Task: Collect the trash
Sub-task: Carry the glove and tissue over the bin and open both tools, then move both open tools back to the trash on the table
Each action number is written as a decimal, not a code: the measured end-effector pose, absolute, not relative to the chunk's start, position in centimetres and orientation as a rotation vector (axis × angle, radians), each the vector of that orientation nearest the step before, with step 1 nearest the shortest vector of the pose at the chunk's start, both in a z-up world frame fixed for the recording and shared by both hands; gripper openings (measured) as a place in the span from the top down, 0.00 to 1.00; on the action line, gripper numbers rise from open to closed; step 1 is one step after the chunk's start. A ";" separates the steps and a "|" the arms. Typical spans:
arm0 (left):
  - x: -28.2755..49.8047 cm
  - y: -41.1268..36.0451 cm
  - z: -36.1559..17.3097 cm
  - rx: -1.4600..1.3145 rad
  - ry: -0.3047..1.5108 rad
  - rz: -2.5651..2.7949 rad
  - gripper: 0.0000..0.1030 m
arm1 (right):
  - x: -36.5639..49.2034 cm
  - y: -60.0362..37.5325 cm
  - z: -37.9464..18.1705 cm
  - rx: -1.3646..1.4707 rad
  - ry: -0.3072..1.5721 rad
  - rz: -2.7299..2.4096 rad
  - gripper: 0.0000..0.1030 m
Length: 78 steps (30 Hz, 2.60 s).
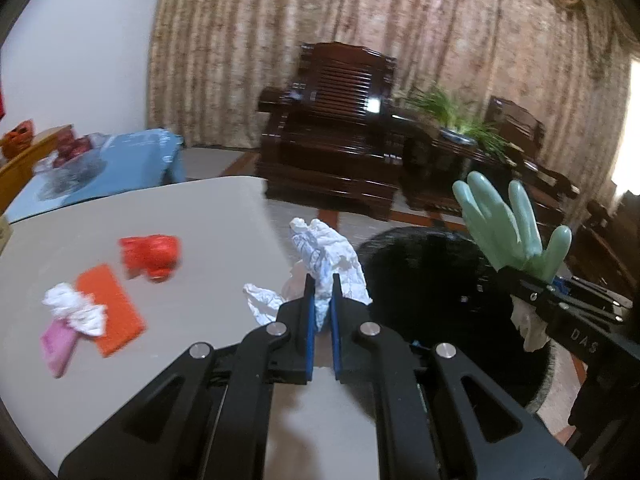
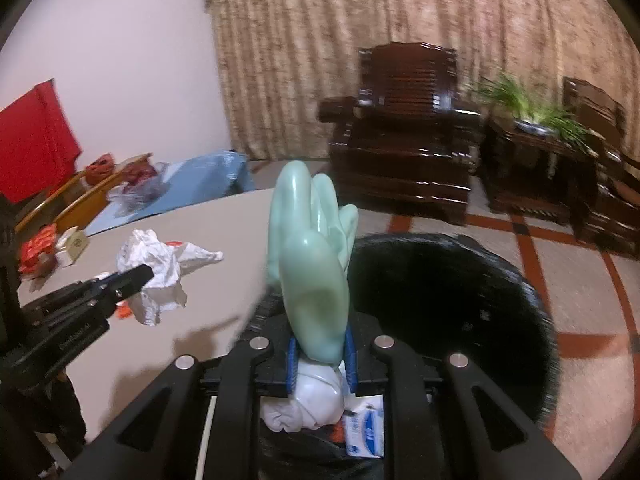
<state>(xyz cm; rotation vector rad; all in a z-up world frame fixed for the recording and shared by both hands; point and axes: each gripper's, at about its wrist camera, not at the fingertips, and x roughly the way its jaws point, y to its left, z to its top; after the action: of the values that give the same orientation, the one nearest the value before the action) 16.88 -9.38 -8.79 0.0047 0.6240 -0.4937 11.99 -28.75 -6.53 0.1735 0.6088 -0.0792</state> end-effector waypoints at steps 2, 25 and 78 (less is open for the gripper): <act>16.9 -11.5 -9.1 0.017 0.625 -0.531 0.94 | 11.6 -30.2 -7.0 0.180 0.618 -0.111 0.83; 18.2 -19.5 -13.9 0.033 0.712 -0.681 0.41 | 9.1 -37.3 -12.1 0.227 0.744 -0.288 0.15; 26.4 12.9 -15.4 -0.090 0.717 -0.030 0.28 | 27.3 -10.6 -13.0 0.003 0.694 0.191 0.18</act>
<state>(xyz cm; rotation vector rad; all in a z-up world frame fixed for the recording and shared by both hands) 26.40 12.85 -15.39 -0.0897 0.7175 -0.0296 27.35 -10.61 -13.02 0.0028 0.6940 0.1910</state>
